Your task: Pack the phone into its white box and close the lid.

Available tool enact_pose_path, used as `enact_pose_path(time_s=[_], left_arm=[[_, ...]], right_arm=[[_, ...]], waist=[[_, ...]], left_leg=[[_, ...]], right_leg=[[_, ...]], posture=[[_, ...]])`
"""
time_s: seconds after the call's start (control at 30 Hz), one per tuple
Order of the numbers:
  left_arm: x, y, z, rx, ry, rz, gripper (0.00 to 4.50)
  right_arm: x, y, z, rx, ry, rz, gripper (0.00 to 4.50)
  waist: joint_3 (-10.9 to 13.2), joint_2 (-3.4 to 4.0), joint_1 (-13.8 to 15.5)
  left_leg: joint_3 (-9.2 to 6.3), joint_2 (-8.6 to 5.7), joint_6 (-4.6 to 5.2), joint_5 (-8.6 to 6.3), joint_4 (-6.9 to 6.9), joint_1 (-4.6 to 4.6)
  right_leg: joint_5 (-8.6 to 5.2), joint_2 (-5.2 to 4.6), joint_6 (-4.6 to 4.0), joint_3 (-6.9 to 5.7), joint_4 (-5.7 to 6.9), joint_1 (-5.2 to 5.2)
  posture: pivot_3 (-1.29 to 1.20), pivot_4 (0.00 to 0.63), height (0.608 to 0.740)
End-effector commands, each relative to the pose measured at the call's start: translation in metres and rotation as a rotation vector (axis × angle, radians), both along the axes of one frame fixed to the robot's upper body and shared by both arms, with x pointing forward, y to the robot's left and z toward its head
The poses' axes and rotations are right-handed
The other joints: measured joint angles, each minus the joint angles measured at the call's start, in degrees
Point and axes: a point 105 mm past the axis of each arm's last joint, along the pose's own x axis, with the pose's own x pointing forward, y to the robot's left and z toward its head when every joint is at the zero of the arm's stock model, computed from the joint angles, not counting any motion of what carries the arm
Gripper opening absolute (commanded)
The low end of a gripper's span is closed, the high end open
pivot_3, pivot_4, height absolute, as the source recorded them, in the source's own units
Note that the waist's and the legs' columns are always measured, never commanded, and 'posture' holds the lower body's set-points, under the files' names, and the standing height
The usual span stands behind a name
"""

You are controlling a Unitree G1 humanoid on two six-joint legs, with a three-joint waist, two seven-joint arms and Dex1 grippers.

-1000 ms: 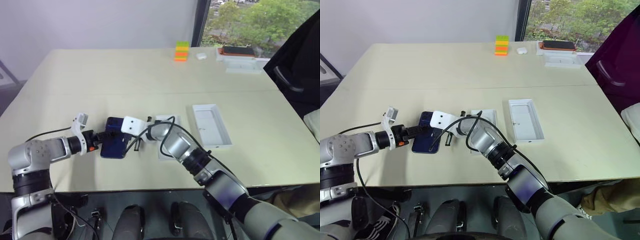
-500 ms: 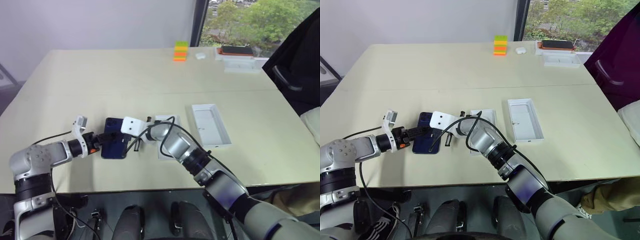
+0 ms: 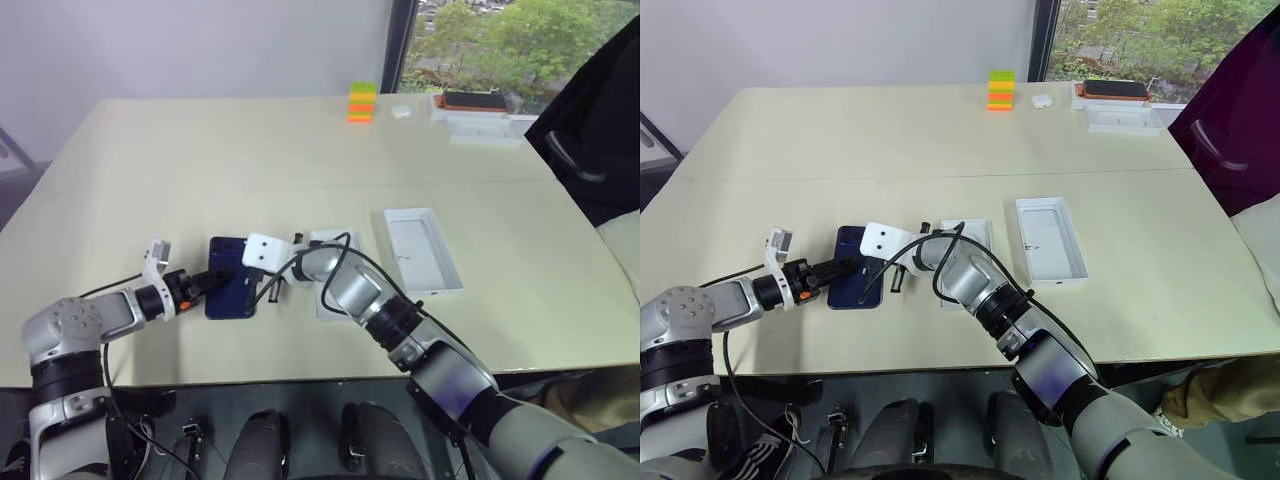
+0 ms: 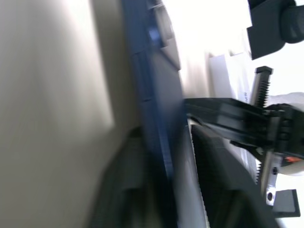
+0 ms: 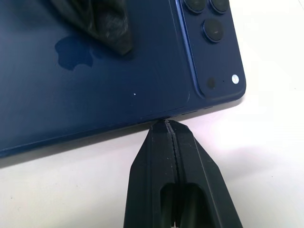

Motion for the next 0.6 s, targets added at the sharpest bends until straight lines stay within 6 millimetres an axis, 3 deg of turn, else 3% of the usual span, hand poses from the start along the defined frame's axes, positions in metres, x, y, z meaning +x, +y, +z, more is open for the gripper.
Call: enact_pose_path(time_s=[0.03,0.3,0.4,0.6], left_arm=[[-0.010,-0.004,-0.031,0.060,0.138,-0.007,0.07],[-0.015,-0.004,-0.029,-0.036,0.150,-0.009,0.07],[-0.015,-0.001,-0.027,-0.063,0.145,0.005,0.07],[-0.013,0.008,-0.010,-0.171,0.083,0.044,0.07]], right_arm=[[-0.004,0.004,0.001,0.000,-0.011,0.016,0.00],[-0.004,-0.002,0.006,0.016,-0.014,0.018,0.00],[-0.004,-0.005,0.017,0.070,0.001,0.018,0.00],[-0.024,-0.014,0.071,0.368,0.153,0.121,0.00]], waist=[[-0.06,-0.05,-0.15],[-0.06,-0.05,-0.15],[-0.06,-0.05,-0.24],[-0.02,-0.02,-0.50]], left_leg=[[-0.01,0.00,0.00,0.00,0.00,0.05],[-0.03,-0.01,0.01,-0.01,-0.03,-0.03],[-0.03,-0.02,0.01,-0.01,-0.03,-0.04],[-0.03,0.02,0.01,-0.02,-0.05,-0.15]], right_leg=[[-0.01,0.00,-0.01,-0.01,-0.01,0.04],[-0.03,-0.02,0.02,-0.01,-0.08,0.01],[-0.04,-0.04,0.02,-0.01,-0.10,0.00],[-0.01,-0.04,0.05,-0.01,-0.07,-0.15]], posture=[[0.00,0.150,0.740],[0.00,0.150,0.740],[0.00,0.150,0.740],[0.00,0.150,0.740]])
